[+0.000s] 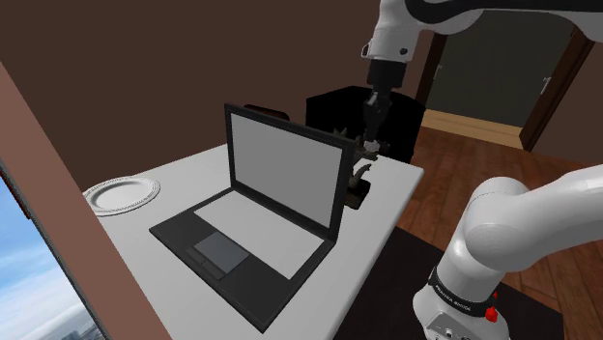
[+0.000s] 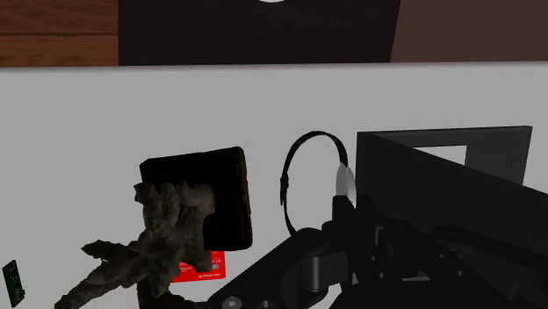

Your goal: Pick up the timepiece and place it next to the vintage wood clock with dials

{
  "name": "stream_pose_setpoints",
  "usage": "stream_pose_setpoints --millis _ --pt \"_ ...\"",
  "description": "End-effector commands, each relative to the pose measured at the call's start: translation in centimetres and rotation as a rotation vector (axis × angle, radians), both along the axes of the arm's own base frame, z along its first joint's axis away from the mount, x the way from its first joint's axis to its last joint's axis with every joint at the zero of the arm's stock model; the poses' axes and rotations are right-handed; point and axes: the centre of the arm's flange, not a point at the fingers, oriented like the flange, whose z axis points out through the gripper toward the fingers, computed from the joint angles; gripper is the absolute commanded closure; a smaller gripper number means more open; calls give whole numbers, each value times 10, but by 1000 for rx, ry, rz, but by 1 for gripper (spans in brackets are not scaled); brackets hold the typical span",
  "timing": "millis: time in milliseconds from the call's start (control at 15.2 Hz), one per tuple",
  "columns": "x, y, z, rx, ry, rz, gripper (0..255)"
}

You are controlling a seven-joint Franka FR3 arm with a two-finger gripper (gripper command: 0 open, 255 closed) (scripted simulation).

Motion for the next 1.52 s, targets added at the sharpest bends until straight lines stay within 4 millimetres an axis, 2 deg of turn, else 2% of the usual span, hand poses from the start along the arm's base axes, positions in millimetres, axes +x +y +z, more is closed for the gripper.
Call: stream_pose_setpoints --millis 0,462,1452 --pt "0 -1 10 0 0 0 255" --pt "0 -1 47 0 0 0 255" --pt "188 -62 47 0 0 0 255"
